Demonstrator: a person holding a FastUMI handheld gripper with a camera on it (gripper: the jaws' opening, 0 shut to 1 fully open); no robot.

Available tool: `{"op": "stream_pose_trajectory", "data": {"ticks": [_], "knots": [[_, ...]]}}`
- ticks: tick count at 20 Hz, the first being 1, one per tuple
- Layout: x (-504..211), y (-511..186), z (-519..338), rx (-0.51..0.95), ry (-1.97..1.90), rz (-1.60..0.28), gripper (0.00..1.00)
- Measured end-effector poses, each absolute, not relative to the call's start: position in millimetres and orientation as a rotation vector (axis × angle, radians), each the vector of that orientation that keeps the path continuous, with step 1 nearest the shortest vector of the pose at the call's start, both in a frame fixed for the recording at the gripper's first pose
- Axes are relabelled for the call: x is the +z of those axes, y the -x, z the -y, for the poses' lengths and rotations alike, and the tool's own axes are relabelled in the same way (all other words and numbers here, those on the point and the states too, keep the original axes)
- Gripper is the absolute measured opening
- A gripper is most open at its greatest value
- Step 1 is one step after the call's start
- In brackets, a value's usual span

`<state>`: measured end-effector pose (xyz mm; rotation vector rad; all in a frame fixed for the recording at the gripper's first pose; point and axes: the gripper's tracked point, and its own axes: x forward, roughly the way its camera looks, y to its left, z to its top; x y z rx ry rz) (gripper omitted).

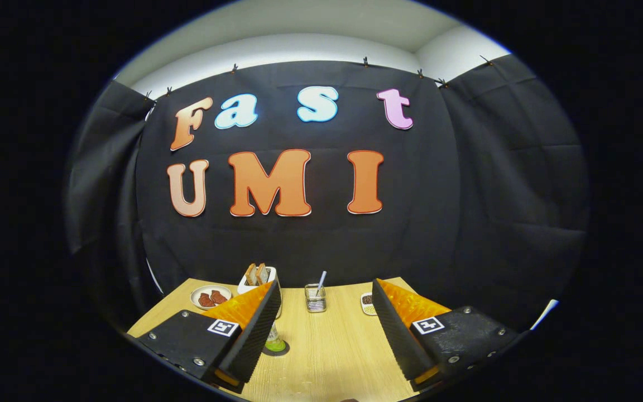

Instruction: Take the bottle from table, then pour the juice into the cup, finally place the bottle on the coaster

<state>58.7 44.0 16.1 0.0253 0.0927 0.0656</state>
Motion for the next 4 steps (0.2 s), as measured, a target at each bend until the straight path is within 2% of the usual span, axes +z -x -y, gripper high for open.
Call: {"op": "stream_pose_trajectory", "data": {"ticks": [4], "knots": [[8,-43,-56,0.088,-0.047,-0.097,0.97]]}}
